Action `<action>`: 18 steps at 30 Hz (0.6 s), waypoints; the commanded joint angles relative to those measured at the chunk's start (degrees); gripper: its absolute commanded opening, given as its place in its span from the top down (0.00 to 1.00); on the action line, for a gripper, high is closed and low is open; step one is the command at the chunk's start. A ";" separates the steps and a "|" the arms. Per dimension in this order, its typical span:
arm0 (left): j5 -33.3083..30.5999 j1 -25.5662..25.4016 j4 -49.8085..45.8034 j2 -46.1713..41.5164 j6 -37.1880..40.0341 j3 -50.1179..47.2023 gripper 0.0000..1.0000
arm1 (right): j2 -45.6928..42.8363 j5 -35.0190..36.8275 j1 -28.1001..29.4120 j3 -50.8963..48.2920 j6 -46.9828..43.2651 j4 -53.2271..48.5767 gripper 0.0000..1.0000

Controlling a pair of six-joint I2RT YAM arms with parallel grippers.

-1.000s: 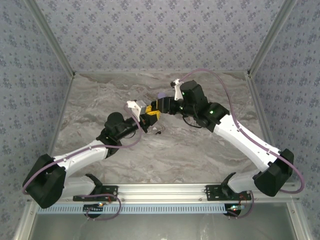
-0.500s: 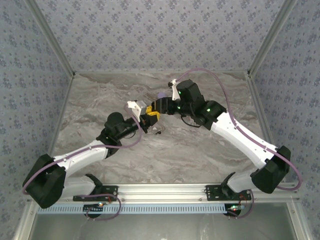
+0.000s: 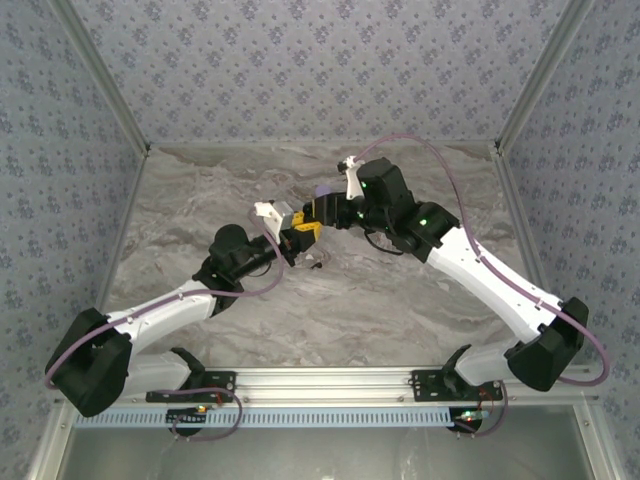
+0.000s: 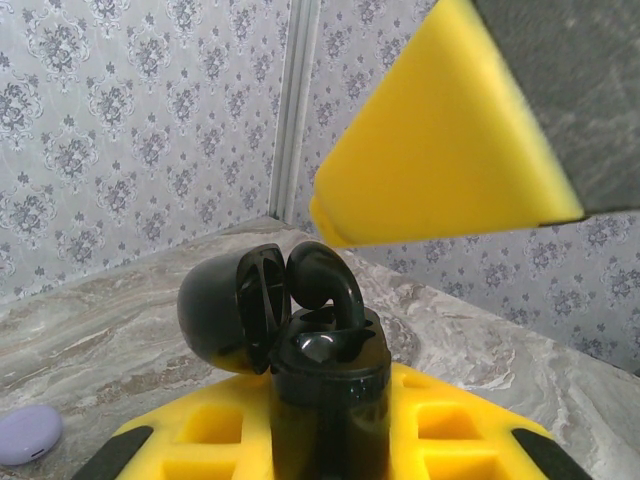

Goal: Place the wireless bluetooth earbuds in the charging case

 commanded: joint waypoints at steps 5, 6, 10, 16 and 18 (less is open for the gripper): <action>1.42 -0.39 1.94 -0.98 0.83 1.92 0.79 | -0.97 1.10 0.06 1.81 -1.24 -1.78 0.70; 1.75 -0.40 2.06 -0.98 0.78 1.92 0.79 | -0.76 1.09 0.02 1.84 -1.19 -1.88 0.71; 2.83 -0.36 2.74 -0.81 0.83 1.84 0.79 | -0.24 1.11 -0.09 1.87 -1.12 -2.29 0.74; 3.73 -0.41 3.12 -0.81 0.92 1.83 0.79 | 0.42 0.51 -0.31 1.92 -1.00 -3.62 0.75; 3.89 -0.38 3.12 -0.89 1.00 1.90 0.79 | 0.49 0.48 -0.29 1.86 -1.02 -4.03 0.75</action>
